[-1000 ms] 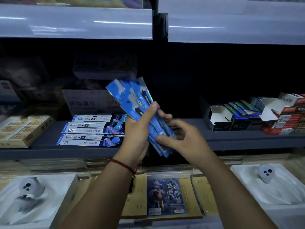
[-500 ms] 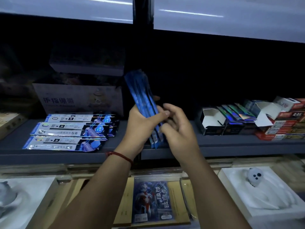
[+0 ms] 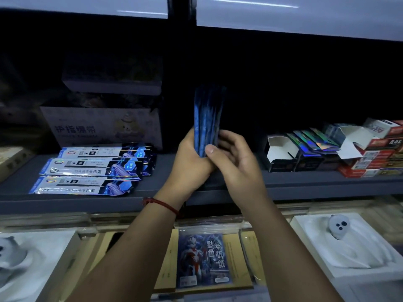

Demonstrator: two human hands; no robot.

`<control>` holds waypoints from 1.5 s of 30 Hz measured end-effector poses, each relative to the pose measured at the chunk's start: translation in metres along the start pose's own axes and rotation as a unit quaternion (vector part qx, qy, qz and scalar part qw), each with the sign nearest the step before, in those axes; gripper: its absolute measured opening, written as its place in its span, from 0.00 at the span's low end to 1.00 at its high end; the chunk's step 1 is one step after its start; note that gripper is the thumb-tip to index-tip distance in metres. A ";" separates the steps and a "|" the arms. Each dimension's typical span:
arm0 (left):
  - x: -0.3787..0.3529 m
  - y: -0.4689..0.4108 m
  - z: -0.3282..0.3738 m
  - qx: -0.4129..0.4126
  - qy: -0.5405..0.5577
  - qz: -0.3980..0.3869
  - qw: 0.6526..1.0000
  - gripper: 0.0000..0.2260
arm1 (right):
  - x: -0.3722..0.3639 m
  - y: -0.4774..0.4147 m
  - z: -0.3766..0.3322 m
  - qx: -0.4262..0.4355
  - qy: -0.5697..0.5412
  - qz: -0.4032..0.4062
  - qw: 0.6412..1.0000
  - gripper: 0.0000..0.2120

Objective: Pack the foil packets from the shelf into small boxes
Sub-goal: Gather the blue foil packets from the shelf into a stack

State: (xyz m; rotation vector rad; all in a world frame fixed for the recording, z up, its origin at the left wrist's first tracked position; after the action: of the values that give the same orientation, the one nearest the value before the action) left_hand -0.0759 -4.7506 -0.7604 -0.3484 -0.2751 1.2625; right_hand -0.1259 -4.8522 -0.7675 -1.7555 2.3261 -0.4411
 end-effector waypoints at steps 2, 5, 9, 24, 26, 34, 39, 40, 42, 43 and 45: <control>0.001 0.003 0.006 -0.017 -0.030 0.005 0.999 0.16 | 0.003 -0.001 -0.002 0.005 0.021 0.002 1.000 0.28; 0.005 0.008 0.013 -0.043 -0.060 0.006 0.997 0.14 | 0.013 0.001 -0.006 0.012 0.073 0.007 0.997 0.24; 0.006 0.011 0.020 -0.070 -0.174 0.011 0.982 0.09 | 0.036 0.014 -0.017 0.066 0.165 0.060 0.982 0.19; -0.048 0.019 0.038 -0.068 -0.332 -0.036 0.940 0.13 | 0.172 0.035 -0.046 0.130 0.604 0.166 0.769 0.31; -0.058 0.015 0.044 -0.055 -0.321 -0.038 0.945 0.14 | 0.173 0.029 -0.039 0.122 0.602 0.162 0.772 0.30; -0.074 0.007 0.049 -0.058 -0.304 -0.035 0.950 0.08 | 0.168 0.015 -0.016 0.187 0.550 0.225 0.783 0.16; -0.073 0.010 0.047 -0.056 -0.310 -0.044 0.948 0.07 | 0.161 0.014 -0.016 0.240 0.532 0.252 0.772 0.15; -0.073 0.012 0.048 -0.054 -0.305 -0.046 0.950 0.07 | 0.160 0.016 -0.017 0.248 0.521 0.254 0.776 0.15; -0.071 0.014 0.050 -0.049 -0.294 -0.045 0.954 0.08 | 0.160 0.019 -0.022 0.261 0.498 0.273 0.780 0.16; -0.069 0.015 0.050 -0.046 -0.289 -0.043 0.955 0.09 | 0.161 0.021 -0.026 0.265 0.490 0.290 0.778 0.16; -0.064 0.018 0.052 -0.043 -0.279 -0.039 0.958 0.11 | 0.165 0.025 -0.036 0.274 0.478 0.327 0.768 0.14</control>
State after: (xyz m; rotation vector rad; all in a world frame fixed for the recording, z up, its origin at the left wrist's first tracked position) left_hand -0.1296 -4.8021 -0.7209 -0.0437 -0.8199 1.2541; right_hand -0.2063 -5.0003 -0.7390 -0.3367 2.6765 -1.9390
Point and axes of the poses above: each hand's wrist, its own y-axis away from the middle knuckle, its own x-axis out of the back of the hand, z = x × y, the point moved 4 cm from there along -y, towards the middle knuckle
